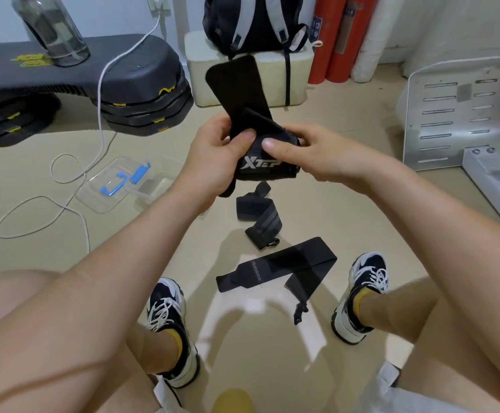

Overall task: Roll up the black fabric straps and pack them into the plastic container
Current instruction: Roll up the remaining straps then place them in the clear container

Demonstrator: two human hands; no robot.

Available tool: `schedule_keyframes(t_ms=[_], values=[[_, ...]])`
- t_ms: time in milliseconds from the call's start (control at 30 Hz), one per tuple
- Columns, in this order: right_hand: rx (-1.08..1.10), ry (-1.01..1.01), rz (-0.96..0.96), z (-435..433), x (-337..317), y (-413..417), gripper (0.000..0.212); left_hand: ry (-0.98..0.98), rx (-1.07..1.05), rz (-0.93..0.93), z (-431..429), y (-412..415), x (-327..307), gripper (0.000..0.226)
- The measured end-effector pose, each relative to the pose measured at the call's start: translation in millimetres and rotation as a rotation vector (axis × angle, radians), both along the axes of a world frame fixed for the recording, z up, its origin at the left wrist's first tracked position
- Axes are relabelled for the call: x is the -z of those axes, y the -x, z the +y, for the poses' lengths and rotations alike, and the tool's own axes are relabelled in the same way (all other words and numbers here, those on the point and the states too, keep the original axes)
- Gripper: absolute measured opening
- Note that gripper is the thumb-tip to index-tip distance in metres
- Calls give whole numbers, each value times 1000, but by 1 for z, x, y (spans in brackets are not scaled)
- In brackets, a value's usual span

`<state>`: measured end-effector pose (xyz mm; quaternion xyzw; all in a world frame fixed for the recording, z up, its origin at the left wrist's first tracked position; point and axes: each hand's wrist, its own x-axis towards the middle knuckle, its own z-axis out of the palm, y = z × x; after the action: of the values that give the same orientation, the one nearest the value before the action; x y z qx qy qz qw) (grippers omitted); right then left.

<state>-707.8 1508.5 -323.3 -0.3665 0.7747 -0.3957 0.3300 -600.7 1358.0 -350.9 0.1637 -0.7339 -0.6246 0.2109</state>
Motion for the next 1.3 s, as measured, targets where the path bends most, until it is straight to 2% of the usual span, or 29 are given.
schedule_keyframes(t_ms=[67, 133, 200, 367, 434, 467, 534, 634, 767, 834, 934, 1001, 1101, 1201, 1301], values=[[12, -58, -29, 0, 1, 1, 51, 64, 28, 36, 2, -2, -1, 23], [26, -31, -33, 2, -1, 2, 38, 56, 65, 40, 2, -5, -2, 24], [22, 30, 29, 4, -1, 4, 35, 96, 91, 29, -1, -7, -4, 22], [23, 107, 203, 3, 3, 10, 59, 227, 106, 28, -3, -12, -15, 26], [27, 107, 277, 2, 5, 11, 70, 326, 108, 46, -6, -12, -17, 18], [36, 102, 327, 2, 7, 12, 73, 414, 122, 61, -7, -12, -18, 13], [53, 89, 442, -1, 10, 13, 77, 570, 156, 76, -10, -13, -20, 18], [49, 116, 550, -3, 14, 10, 76, 637, 186, 95, -13, -13, -22, 22], [45, 133, 621, -4, 16, 4, 75, 605, 142, 101, -13, -15, -23, 30], [59, 153, 637, -3, 18, 4, 74, 521, 143, 74, -13, -16, -24, 34], [90, 188, 637, -4, 23, 5, 73, 383, 154, 30, -14, -18, -26, 25], [104, 206, 627, -4, 27, 6, 74, 367, 141, -25, -17, -17, -25, 12], [122, 231, 594, -4, 34, 4, 76, 388, 102, -80, -19, -15, -21, 29], [134, 276, 559, -7, 38, -1, 72, 370, 8, -38, -16, -14, -19, 18], [139, 338, 536, -11, 39, -9, 69, 154, -57, -10, -14, -12, -19, 26]])
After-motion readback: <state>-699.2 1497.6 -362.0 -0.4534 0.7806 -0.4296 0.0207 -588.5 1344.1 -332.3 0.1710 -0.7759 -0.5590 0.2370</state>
